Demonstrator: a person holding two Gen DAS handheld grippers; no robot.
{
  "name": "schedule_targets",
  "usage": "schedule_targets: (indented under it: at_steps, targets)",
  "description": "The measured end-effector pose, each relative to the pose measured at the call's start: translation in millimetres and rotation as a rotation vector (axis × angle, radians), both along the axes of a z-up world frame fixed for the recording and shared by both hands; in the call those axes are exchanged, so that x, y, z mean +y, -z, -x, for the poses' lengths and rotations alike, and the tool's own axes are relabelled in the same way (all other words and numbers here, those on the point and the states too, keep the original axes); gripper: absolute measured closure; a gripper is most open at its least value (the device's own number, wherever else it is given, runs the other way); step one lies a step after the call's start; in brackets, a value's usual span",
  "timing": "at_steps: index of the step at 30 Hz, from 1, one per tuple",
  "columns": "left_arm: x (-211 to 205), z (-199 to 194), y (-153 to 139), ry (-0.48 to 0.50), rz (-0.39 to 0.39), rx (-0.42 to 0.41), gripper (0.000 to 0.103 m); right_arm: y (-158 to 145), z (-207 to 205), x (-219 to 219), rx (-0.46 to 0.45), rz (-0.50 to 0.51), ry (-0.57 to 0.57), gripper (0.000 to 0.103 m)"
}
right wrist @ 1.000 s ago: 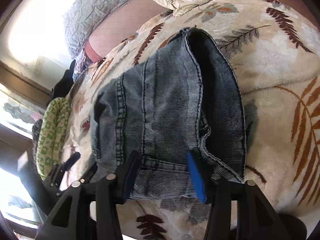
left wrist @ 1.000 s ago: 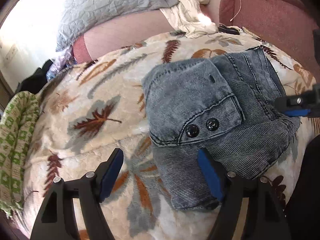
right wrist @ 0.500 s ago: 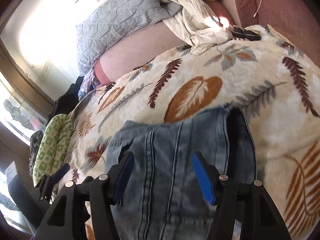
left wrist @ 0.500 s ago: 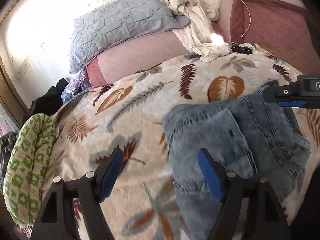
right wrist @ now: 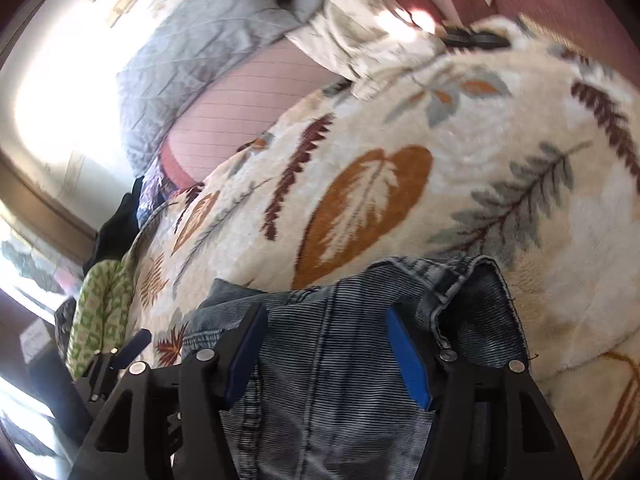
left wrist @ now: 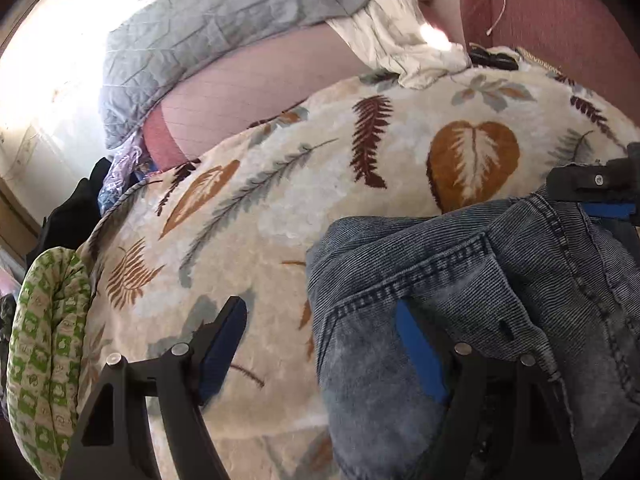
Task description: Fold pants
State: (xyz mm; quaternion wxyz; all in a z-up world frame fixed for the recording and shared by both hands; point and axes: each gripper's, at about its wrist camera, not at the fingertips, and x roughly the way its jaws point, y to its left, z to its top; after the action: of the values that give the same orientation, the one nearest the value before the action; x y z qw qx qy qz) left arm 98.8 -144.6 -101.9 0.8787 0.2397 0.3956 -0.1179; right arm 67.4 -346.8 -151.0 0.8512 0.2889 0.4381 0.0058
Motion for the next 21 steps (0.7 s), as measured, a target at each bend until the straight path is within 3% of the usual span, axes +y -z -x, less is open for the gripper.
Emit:
schedule_targets:
  at_steps: [4, 12, 15, 18, 21]
  targets:
    - [-3, -11, 9, -0.007, -0.022, 0.018, 0.018, 11, -9, -8, 0.023, -0.045, -0.005, 0.033]
    - [4, -31, 17, -0.037, 0.048, 0.148, 0.012, 22, -19, 0, 0.042, -0.012, -0.044, 0.025]
    - [15, -27, 7, -0.048, 0.096, 0.169, 0.013, 11, -10, -5, 0.004, -0.051, -0.031, 0.025]
    - [40, -13, -8, -0.086, 0.138, 0.137, 0.013, -6, 10, -13, -0.061, -0.059, -0.02, 0.025]
    - [67, 3, -15, -0.098, 0.188, 0.162, 0.013, -14, 35, -30, -0.062, -0.078, 0.021, 0.024]
